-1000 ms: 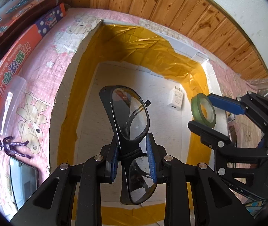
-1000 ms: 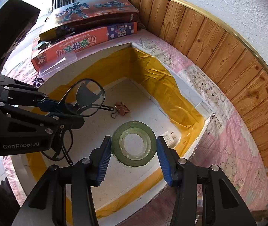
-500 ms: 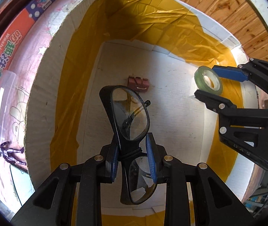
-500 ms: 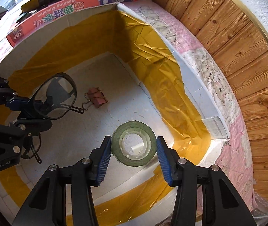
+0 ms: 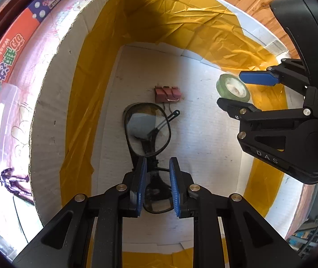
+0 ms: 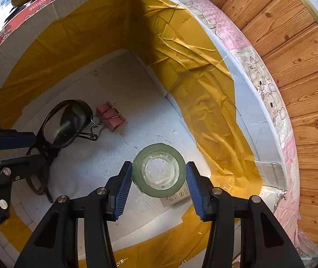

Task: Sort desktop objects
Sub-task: 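Open both grippers to drop the glasses and tape roll into the box, then move both grippers back toward the pink stapler and marker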

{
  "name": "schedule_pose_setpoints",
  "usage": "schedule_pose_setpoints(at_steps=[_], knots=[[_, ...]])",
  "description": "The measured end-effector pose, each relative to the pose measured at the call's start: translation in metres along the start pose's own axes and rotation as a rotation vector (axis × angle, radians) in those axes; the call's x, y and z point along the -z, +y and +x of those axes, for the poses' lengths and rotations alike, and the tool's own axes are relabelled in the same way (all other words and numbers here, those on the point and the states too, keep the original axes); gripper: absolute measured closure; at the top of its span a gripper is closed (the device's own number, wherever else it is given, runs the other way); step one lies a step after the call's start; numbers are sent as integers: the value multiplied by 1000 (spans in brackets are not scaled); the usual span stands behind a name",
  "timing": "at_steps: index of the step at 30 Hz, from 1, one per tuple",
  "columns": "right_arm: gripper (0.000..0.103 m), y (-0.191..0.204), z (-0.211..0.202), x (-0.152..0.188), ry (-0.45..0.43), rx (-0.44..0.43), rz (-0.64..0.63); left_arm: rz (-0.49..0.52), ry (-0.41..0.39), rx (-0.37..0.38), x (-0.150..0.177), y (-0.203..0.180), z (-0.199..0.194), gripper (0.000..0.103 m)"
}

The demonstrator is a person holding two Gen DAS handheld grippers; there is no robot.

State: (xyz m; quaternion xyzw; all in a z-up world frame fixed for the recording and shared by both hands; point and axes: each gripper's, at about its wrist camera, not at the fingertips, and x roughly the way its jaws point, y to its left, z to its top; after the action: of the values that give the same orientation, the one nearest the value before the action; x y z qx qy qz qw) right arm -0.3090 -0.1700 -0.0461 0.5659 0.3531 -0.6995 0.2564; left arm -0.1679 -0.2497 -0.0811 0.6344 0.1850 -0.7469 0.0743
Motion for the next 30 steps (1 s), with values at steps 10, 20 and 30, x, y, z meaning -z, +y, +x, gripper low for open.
schedule_pose_setpoints(at_steps=[10, 20, 30], knots=[[47, 7, -28, 23, -32, -33, 37, 22, -41, -33, 25, 1, -35, 79], [47, 44, -72, 70, -55, -48, -5, 63, -87, -66, 56, -13, -73, 78], [46, 56, -98, 98, -97, -45, -32, 113, -118, -99, 94, -37, -88, 74]])
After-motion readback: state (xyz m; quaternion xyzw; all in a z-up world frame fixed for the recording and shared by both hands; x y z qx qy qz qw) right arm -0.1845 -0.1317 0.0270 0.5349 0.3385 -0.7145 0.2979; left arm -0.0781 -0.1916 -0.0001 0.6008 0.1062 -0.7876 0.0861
